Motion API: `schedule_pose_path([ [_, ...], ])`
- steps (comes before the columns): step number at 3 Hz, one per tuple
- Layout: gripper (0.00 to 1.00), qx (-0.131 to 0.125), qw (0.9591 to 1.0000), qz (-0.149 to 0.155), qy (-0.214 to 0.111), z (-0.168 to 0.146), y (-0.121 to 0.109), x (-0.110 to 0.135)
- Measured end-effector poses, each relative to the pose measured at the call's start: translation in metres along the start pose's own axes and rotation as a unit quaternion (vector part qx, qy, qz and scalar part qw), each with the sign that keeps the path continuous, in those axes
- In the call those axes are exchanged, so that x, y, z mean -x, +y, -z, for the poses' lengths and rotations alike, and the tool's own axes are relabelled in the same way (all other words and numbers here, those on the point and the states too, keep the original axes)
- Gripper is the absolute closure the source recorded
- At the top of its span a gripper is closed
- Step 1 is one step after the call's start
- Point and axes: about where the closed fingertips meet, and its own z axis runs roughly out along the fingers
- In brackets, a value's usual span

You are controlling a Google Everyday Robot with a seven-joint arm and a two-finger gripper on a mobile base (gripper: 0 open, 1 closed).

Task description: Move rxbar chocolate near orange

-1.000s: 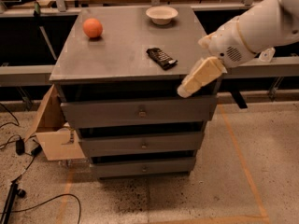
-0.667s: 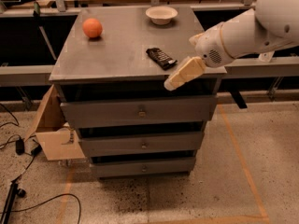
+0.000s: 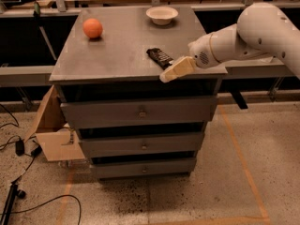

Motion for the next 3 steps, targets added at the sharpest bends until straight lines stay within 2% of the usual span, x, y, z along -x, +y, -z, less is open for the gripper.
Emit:
schedule_pose_path([
  [1,0.00,0.000,1.0000,0.000,0.000,0.000,0.000,0.000],
  [2,0.00,-0.026,0.9996,-0.004,-0.003,0.002,-0.010,0.004],
  [3,0.00,-0.069,0.9972,-0.023,-0.018,0.004,-0.029,0.009],
])
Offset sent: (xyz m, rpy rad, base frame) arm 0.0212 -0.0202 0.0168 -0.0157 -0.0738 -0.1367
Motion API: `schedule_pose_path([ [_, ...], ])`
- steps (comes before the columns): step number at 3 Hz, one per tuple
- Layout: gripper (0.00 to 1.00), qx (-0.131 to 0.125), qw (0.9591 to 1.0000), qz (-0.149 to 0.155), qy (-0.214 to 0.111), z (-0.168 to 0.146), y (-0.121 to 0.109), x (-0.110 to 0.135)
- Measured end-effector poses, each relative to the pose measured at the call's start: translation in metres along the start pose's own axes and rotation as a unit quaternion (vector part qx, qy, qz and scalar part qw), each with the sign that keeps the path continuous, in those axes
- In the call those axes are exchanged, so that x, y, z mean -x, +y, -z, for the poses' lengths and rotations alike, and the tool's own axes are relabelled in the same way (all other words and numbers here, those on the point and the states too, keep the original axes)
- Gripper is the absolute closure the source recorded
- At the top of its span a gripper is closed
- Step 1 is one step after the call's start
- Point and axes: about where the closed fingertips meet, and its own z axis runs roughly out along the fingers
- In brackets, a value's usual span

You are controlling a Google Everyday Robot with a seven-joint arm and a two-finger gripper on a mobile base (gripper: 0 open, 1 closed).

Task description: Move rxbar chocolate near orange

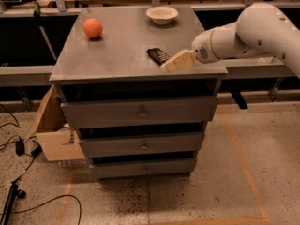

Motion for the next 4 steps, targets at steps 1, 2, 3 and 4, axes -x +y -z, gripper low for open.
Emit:
schedule_pose_path([
  [1,0.00,-0.010,0.9998,-0.004,-0.015,-0.007,-0.008,0.001],
  [2,0.00,0.000,0.9996,-0.019,-0.022,-0.032,-0.008,-0.007],
  [3,0.00,0.013,0.9990,-0.034,-0.024,-0.057,-0.005,-0.019],
  [4,0.18,0.018,0.9988,-0.035,-0.030,-0.071,-0.006,-0.022],
])
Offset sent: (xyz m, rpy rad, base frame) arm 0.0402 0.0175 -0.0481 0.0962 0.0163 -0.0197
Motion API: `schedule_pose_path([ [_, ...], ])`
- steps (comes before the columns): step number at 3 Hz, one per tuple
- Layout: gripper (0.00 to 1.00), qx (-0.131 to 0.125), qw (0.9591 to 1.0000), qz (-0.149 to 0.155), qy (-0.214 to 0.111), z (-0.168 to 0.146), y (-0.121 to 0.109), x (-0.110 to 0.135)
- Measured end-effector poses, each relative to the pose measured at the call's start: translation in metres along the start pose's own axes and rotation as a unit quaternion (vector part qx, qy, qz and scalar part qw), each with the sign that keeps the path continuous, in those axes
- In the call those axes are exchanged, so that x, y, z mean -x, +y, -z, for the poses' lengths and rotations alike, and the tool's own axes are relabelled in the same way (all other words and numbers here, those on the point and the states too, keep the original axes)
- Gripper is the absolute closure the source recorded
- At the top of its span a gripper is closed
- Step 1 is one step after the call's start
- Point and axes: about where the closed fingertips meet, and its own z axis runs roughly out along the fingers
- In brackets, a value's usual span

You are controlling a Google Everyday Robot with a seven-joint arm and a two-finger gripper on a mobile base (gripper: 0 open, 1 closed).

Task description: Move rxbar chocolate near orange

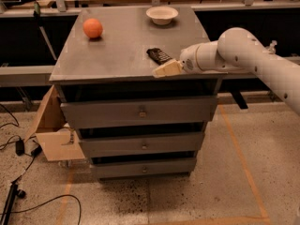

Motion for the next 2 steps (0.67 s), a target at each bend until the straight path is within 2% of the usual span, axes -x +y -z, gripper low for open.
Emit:
schedule_pose_path([
  [1,0.41,0.011,0.9999,0.001,-0.002,-0.0099,0.0000,-0.0021],
  [2,0.64,0.011,0.9999,0.001,-0.002,-0.0083,0.0007,-0.0009],
])
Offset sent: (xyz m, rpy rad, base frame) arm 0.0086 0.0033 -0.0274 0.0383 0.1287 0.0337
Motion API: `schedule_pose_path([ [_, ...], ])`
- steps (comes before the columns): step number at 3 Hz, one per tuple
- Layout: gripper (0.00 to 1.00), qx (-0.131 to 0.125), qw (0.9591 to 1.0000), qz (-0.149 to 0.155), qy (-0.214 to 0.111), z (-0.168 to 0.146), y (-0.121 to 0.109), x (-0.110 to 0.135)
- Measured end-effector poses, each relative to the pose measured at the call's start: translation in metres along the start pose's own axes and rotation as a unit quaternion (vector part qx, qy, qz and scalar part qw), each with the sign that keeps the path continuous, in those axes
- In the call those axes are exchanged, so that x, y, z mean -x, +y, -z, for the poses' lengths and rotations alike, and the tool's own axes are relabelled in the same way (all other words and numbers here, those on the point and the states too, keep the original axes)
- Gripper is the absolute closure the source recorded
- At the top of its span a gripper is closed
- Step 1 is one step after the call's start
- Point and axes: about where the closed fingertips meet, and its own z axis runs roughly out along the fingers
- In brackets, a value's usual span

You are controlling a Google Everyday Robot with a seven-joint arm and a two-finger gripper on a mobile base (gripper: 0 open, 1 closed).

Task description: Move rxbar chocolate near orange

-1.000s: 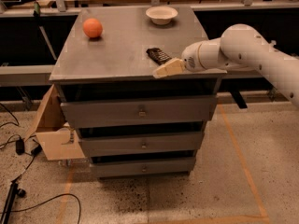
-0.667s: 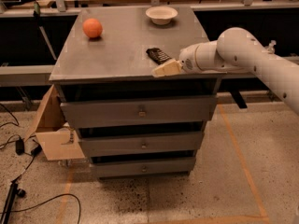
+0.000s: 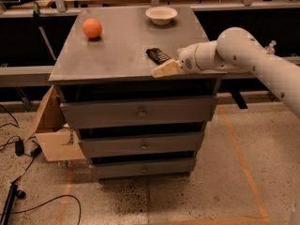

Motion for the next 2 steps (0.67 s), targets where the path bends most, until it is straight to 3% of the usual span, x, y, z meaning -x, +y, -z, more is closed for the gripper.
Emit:
schedule_pose_path([
  [1,0.88,0.000,1.0000,0.000,0.000,0.0009,0.0000,0.0016],
  [2,1.00,0.000,1.0000,0.000,0.000,0.0010,0.0000,0.0018],
])
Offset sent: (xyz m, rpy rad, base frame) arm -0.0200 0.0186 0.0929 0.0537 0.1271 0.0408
